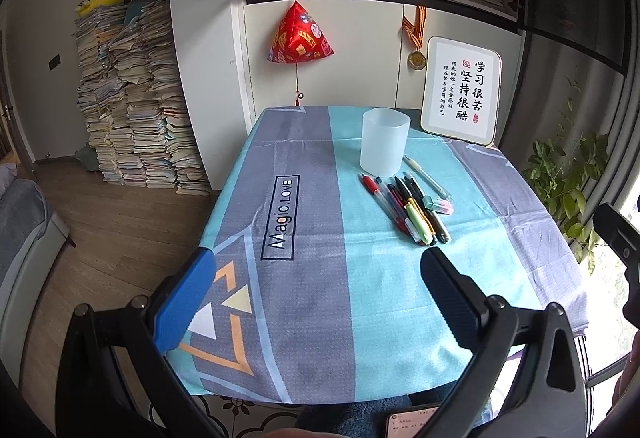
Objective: Organize stationery
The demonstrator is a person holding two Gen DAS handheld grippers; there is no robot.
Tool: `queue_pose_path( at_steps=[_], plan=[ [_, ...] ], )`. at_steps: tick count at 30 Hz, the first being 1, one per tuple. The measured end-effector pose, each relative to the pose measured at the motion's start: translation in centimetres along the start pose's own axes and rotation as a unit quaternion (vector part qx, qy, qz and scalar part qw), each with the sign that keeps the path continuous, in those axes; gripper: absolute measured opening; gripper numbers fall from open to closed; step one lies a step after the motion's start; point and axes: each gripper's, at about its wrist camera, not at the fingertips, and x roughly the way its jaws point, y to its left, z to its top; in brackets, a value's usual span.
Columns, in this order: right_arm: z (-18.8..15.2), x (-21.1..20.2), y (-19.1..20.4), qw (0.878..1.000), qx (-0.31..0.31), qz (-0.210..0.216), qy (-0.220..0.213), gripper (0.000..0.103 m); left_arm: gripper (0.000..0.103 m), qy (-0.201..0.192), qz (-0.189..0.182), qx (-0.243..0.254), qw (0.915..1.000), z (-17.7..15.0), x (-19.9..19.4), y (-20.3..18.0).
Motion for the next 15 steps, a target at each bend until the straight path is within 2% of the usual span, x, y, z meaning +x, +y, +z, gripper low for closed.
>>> queue_pose_path(
  at_steps=[15],
  plan=[
    [0.21, 0.78, 0.1, 1.0, -0.002, -0.001, 0.007, 0.103, 0.101, 0.003, 0.005, -0.003, 1.0, 0.03, 0.63, -0.07]
  ],
)
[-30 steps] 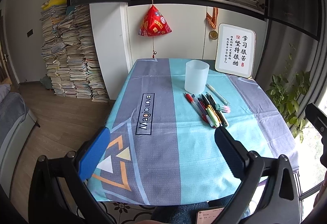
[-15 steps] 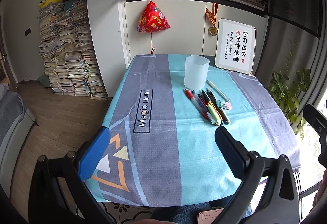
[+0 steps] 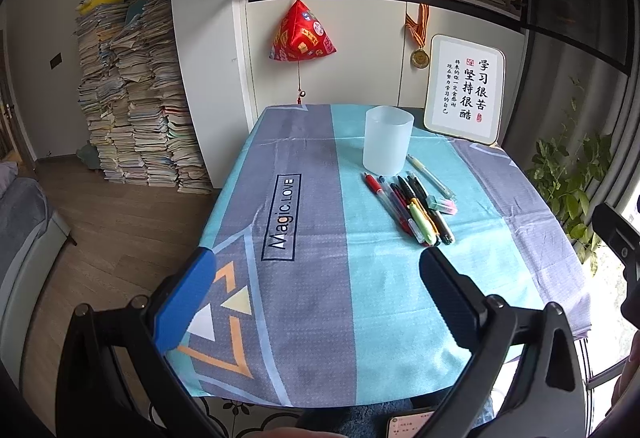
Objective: Organize stationery
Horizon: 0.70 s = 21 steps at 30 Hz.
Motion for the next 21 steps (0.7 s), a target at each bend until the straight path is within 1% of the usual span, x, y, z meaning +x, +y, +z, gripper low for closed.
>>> queue_pose_path(
  at_steps=[5, 9, 14, 16, 21],
  plan=[
    [-0.2, 1.2, 0.1, 1.0, -0.008, -0.002, 0.008, 0.103, 0.101, -0.002, -0.002, 0.01, 0.9999, -0.2, 0.4, -0.2],
    [-0.4, 2.8, 0.2, 1.0, -0.012, -0.001, 0.022, 0.103, 0.1, 0.005, -0.008, 0.014, 0.9999, -0.2, 1.3, -0.3],
    [-0.7, 5.7, 0.3, 0.999, -0.024, -0.006, 0.044, 0.103, 0.086, 0.034, -0.027, 0.028, 0.9987, -0.3, 3.8, -0.7],
    [-0.7, 7.1, 0.3, 0.998, -0.03, 0.001, 0.052, 0.103, 0.085, 0.043, -0.03, 0.033, 0.9981, -0.4, 4.9, -0.9],
    [-0.4, 11.5, 0.4, 0.995, -0.049, 0.019, 0.083, 0.103, 0.083, 0.065, -0.039, 0.026, 0.9968, 0.0, 7.6, -1.1]
  ],
)
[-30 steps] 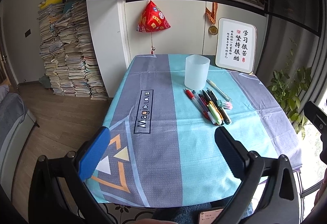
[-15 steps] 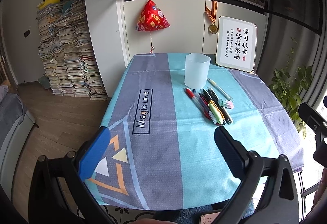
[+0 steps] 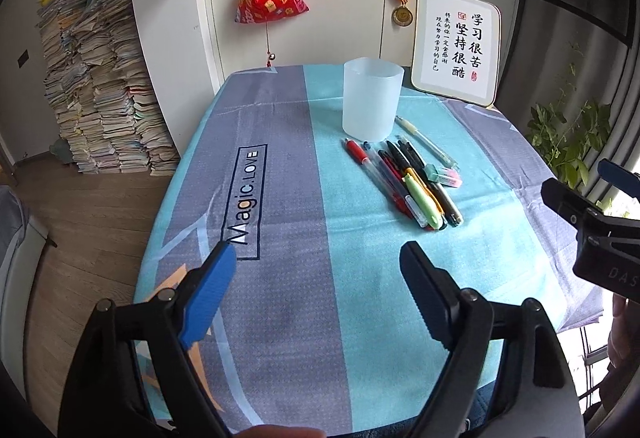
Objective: Organize stationery
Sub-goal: 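Grasp the red pen with the left gripper while the right gripper grasps the clear mechanical pencil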
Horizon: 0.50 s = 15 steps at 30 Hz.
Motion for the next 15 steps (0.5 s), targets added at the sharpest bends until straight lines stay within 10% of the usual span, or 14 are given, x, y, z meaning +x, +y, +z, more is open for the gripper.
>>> queue_pose_path(
  at_steps=[12, 15],
  plan=[
    [5.6, 11.7, -0.9, 0.993, -0.031, 0.072, 0.088, 0.103, 0.082, 0.023, -0.029, -0.024, 0.999, 4.7, 5.6, -1.7],
    [6.1, 14.4, -0.9, 0.99, -0.029, 0.085, 0.108, 0.101, 0.065, 0.05, -0.034, -0.013, 0.9981, 5.1, 7.9, -2.7]
  ],
)
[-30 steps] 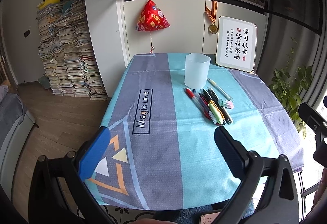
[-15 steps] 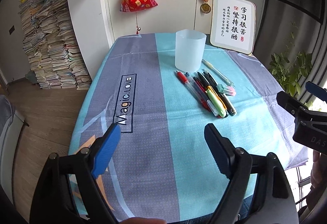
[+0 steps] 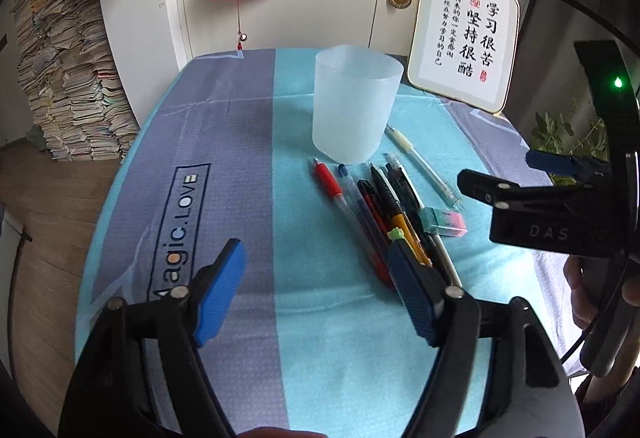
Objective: Organize stationery
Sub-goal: 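Grasp the red pen with the left gripper while the right gripper grasps the clear mechanical pencil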
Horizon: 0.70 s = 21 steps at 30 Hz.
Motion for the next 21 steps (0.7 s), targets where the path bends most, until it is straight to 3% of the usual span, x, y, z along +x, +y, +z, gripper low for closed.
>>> queue_pose_path(
  at_steps=[2, 6, 8, 12, 21],
  plan=[
    [0.6, 1.4, -0.4, 1.0, 0.004, 0.012, 0.015, 0.087, 0.061, 0.018, -0.003, -0.001, 0.9998, 0.3, 1.4, -0.1],
    [1.2, 3.3, -1.0, 0.999, 0.017, 0.033, 0.028, 0.083, 0.053, 0.033, -0.002, -0.012, 0.9994, 0.7, 3.3, -0.1],
    [1.2, 3.8, -1.0, 0.998, 0.018, 0.043, 0.033, 0.075, 0.039, 0.042, 0.005, -0.015, 0.999, 0.7, 4.1, -0.1],
    [1.4, 4.3, -0.7, 0.999, 0.01, 0.036, 0.034, 0.074, 0.033, 0.047, 0.012, -0.03, 0.9984, 0.9, 5.4, 0.4],
    [1.5, 4.4, -1.5, 0.998, 0.022, 0.045, 0.031, 0.074, 0.033, 0.049, -0.023, -0.047, 0.9974, 1.4, 5.5, 0.8]
  ],
)
